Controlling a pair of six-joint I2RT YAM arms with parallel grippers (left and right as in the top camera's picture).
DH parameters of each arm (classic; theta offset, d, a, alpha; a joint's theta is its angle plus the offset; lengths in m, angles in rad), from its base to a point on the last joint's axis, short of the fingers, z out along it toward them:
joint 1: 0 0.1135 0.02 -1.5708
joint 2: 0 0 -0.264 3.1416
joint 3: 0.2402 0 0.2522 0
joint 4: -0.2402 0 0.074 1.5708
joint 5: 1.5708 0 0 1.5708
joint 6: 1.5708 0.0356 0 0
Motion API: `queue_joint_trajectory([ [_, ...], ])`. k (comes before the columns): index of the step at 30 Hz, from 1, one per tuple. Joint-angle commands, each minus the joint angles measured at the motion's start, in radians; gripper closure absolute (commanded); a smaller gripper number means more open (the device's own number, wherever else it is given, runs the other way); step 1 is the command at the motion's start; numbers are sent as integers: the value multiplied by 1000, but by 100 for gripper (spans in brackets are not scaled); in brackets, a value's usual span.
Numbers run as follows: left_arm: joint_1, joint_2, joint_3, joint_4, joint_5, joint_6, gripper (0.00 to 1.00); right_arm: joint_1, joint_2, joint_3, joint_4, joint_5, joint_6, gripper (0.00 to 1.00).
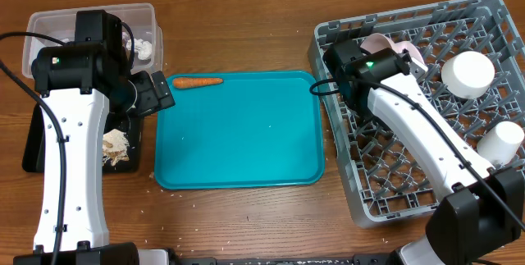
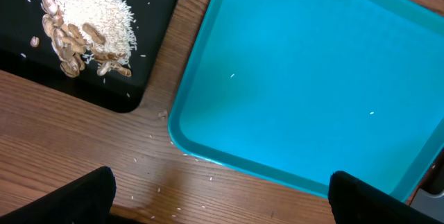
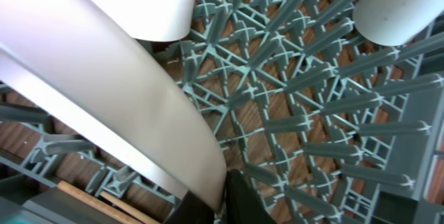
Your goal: Sort waste into correct bins and load items into the dishwasher
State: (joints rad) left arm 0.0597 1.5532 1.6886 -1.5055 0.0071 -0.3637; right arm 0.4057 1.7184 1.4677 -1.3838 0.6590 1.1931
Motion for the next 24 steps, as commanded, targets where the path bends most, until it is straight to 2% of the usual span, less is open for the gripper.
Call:
queue_joint_trajectory([
  [1,4,0,8,-5,5,20,0,-2,1,-3,13,12,11,90],
  [10,4,0,8,-5,5,20,0,4,1,-3,18,12,2,90],
  [16,4,0,8,-5,5,20,0,49,1,-2,109,-50,-241,87],
  [21,4,0,8,-5,5,20,0,91,1,-1,138,-58,-332,84],
  [24,4,0,8,-5,4,20,0,104,1,-1,124,-68,-360,53],
])
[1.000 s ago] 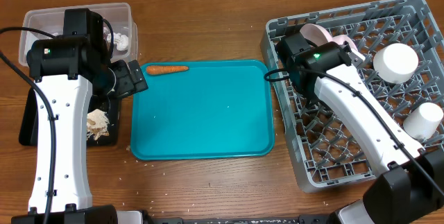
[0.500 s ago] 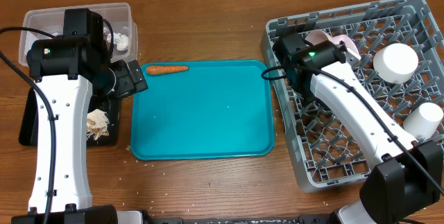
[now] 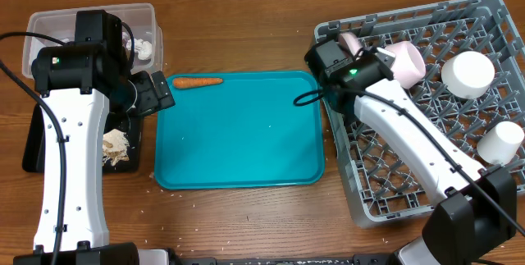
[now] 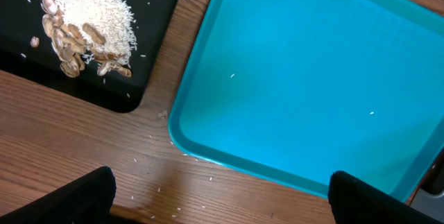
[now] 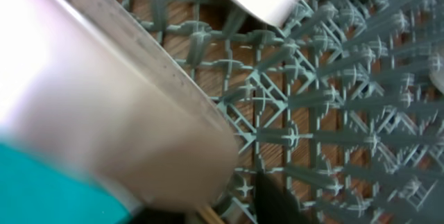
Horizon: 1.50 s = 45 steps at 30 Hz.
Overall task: Sort waste into correct bins and load items into the dishwasher
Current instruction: 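Release the plate and pull the right gripper back out of the rack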
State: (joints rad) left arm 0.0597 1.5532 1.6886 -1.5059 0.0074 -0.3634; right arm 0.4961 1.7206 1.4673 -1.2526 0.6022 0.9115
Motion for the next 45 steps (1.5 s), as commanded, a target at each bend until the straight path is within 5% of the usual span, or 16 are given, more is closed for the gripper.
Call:
queue_joint_trajectory([
  [1,4,0,8,-5,4,20,0,14,-2,-1,-15,-11,-79,51],
  [10,4,0,8,-5,4,20,0,15,-50,25,-101,-14,-79,48],
  [14,4,0,8,-5,4,20,0,15,-127,71,-119,-48,-118,24],
  [23,3,0,8,-5,5,20,0,-109,-282,135,-31,-369,-480,1],
  [28,2,0,8,1,50,29,0,-230,-278,135,23,-663,-729,0],
  [36,-64,16,8,38,79,107,0,-372,-225,135,109,-717,-742,0],
  [45,-82,30,-12,-146,60,150,0,-467,-211,135,-102,-716,-740,0],
])
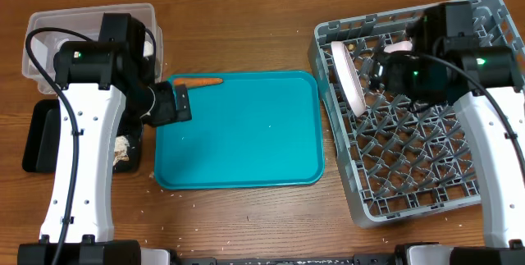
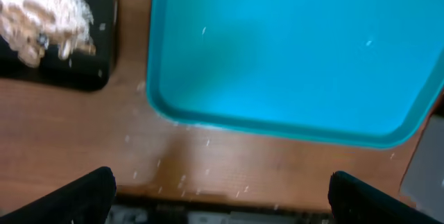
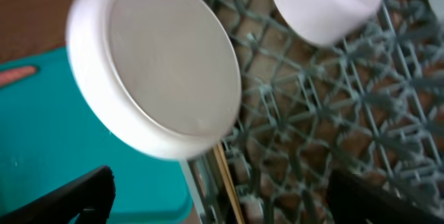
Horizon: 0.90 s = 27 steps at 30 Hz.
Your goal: Sort waste into correct bins and load items into the dishwasher
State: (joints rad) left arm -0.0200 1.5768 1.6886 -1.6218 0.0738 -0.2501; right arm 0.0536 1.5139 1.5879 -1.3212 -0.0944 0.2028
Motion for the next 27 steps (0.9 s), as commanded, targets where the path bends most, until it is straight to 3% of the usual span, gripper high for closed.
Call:
queue_joint_trajectory([
  [1,-2,5,-16,-47,-6,37,0,-35,-5,14,-62,-19,-32,0],
  [7,-2,-36,-105,-68,30,45,0,-77,-18,10,-201,-15,-36,0],
  [11,-2,-156,-233,-34,26,45,0,-77,-91,-27,-223,-4,-40,0],
  [20,-2,-751,-513,289,-18,43,0,-74,-564,-244,64,-4,-40,0],
  [27,-2,-1072,-570,365,-29,29,0,-74,-878,-493,216,0,-39,0],
])
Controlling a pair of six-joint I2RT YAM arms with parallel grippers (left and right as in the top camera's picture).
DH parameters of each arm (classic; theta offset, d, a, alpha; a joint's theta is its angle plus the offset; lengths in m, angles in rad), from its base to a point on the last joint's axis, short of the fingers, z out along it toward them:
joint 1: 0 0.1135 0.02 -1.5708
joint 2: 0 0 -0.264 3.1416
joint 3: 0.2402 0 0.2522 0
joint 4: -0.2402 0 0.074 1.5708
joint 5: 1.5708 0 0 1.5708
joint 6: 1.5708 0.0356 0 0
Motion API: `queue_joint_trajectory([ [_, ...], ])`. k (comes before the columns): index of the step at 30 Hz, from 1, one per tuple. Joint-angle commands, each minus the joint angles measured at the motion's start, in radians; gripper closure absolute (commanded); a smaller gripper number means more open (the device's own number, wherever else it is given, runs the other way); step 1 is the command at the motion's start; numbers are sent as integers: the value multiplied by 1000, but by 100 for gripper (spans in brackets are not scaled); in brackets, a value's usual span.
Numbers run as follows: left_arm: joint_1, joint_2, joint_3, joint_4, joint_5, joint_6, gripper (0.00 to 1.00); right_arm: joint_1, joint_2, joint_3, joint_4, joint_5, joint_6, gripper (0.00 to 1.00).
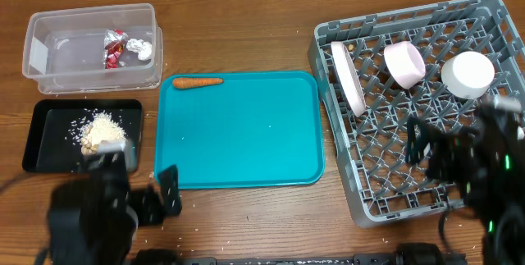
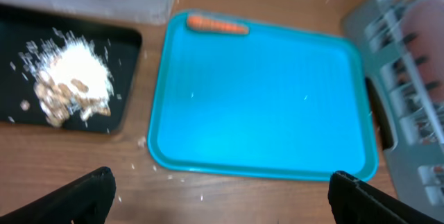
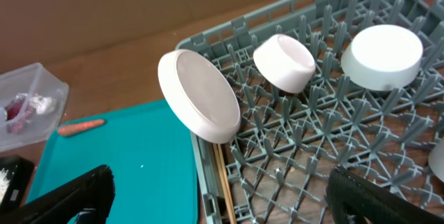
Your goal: Sort waste into correct bins and load items into the dishwasher
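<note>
An orange carrot [image 1: 197, 82] lies at the far left corner of the teal tray [image 1: 238, 134], also seen in the left wrist view as a carrot [image 2: 218, 24]. The grey dish rack [image 1: 410, 191] holds a white plate [image 1: 346, 76] standing on edge at its left side, a pink bowl [image 1: 405, 63] and a white bowl [image 1: 468, 75]. My left gripper [image 1: 160, 198] is open at the table's front, left of the tray, holding nothing. My right gripper [image 1: 426, 152] is open above the rack's front part, also holding nothing.
A clear bin [image 1: 90, 11] at the back left holds wrappers [image 1: 115, 47]. A black tray [image 1: 49, 146] with rice and scraps [image 1: 100, 132] lies in front of it. Rice grains are scattered on the wood near the teal tray's front edge.
Both arms have drawn back toward the table's front edge and sit higher. The left was over the teal tray's left edge, the right over the rack's back. Both stay open.
At first my right gripper had the white plate between its fingers at the rack's left side, and still did a moment later. Then the plate stood on edge in the rack with the gripper open and away. Now both arms are back at the front.
</note>
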State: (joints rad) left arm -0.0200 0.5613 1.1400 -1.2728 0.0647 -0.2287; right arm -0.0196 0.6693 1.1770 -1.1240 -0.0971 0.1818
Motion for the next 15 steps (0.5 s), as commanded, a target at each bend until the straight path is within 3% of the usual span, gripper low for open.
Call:
queue_joint_trajectory([
  [1,-2,-80,-22,26,-19,3,0,-1,-49,-103,20,2,-18,0],
  [4,-2,-126,-22,39,-20,-18,0,-1,-55,-135,3,2,-18,0],
  [15,-2,-127,-23,-134,-20,-18,0,-1,-42,-135,-41,2,-18,0],
])
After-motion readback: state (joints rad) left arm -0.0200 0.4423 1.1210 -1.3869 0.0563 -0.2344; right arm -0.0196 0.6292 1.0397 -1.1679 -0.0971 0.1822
